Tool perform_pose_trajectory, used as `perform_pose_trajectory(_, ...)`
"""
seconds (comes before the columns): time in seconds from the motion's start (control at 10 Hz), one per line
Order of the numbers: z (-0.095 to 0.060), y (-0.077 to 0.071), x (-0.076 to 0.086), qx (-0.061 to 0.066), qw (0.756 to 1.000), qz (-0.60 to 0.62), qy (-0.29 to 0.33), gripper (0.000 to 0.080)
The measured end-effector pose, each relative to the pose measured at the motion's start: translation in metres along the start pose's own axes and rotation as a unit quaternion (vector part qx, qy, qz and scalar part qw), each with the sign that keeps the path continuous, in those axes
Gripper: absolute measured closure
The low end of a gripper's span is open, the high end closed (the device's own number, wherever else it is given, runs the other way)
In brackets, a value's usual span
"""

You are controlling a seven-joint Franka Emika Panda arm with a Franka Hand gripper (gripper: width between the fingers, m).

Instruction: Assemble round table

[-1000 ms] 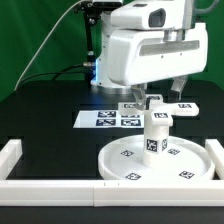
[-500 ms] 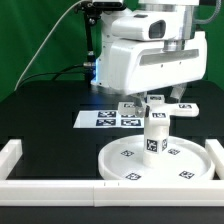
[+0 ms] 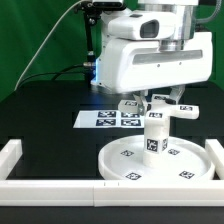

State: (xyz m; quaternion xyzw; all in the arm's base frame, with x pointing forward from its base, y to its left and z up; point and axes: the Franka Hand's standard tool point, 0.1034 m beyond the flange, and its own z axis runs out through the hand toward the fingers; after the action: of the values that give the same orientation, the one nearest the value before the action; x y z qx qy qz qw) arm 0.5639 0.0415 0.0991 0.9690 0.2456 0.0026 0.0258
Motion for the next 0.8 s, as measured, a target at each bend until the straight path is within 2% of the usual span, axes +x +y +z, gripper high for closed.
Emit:
perform_pose_trajectory(0.2, 0.0001, 0.0003, 0.0003, -0.001, 0.998, 0.070, 0.002, 0.0359)
perform_pose_trajectory(0.3, 0.0005, 0.0009, -0.0008, -0.005, 0.992, 0.129, 0.018, 0.0359)
perform_pose_trajectory(0.4, 0.0007, 0.0006, -0.0020, -0.009, 0.981, 0.191, 0.033, 0.0357)
perform_pose_trajectory(0.5, 0.0007, 0.0005, -0.0020, -0.005, 0.969, 0.246, 0.037, 0.0357)
perform_pose_trajectory(0.7, 0.0007, -0.0007, -0.0015, 0.005, 0.928, 0.370, 0.038, 0.0357)
perform_pose_trajectory(0.8, 0.0008, -0.0005, -0.0014, 0.011, 0.897, 0.440, 0.035, 0.0357)
